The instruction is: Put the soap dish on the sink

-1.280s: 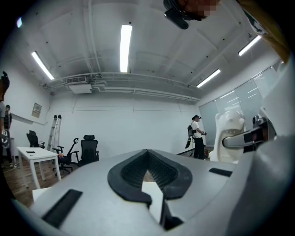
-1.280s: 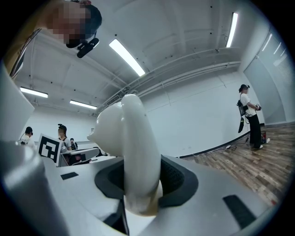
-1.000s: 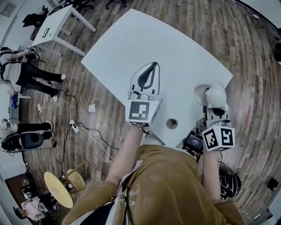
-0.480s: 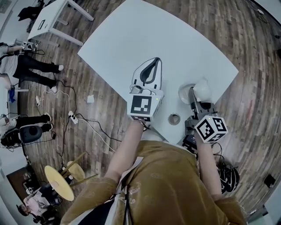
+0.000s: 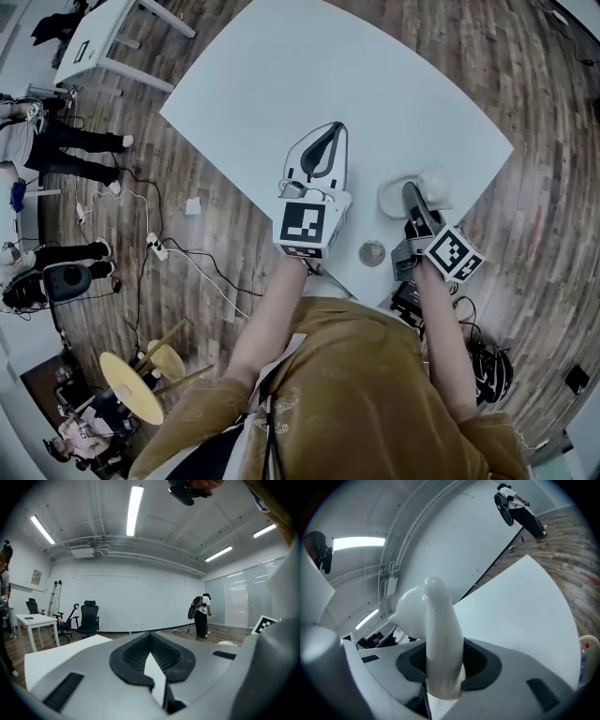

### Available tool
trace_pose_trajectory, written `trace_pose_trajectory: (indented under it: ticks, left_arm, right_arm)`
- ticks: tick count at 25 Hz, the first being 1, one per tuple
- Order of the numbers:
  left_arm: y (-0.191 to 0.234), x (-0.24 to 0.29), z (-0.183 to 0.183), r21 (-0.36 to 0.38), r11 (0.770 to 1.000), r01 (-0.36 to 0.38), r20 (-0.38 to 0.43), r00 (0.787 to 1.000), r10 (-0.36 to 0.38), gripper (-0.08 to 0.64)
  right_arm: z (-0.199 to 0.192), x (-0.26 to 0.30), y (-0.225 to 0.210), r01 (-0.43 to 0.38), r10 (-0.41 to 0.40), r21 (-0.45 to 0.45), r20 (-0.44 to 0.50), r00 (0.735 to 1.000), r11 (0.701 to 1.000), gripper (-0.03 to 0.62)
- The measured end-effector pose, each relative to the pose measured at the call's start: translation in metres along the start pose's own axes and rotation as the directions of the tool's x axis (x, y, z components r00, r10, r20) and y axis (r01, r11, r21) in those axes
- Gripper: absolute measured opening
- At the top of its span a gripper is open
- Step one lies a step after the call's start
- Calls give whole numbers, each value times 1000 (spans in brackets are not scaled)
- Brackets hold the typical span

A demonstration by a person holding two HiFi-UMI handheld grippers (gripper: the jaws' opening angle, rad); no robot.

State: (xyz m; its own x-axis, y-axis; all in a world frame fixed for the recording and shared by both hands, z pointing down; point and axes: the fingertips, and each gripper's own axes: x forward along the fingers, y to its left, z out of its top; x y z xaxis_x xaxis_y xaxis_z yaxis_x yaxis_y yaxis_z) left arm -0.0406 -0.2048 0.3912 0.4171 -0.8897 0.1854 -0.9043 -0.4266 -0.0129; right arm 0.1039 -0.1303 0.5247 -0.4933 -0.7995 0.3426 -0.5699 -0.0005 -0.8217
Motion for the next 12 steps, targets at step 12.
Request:
trace_pose_trajectory:
  ticks: [12]
  left_arm:
    - [3,10,-15,-26,999,-19,-34,999,18,8]
  right_arm:
    - [-32,27,-27,0,27,263,-100,995,965,150]
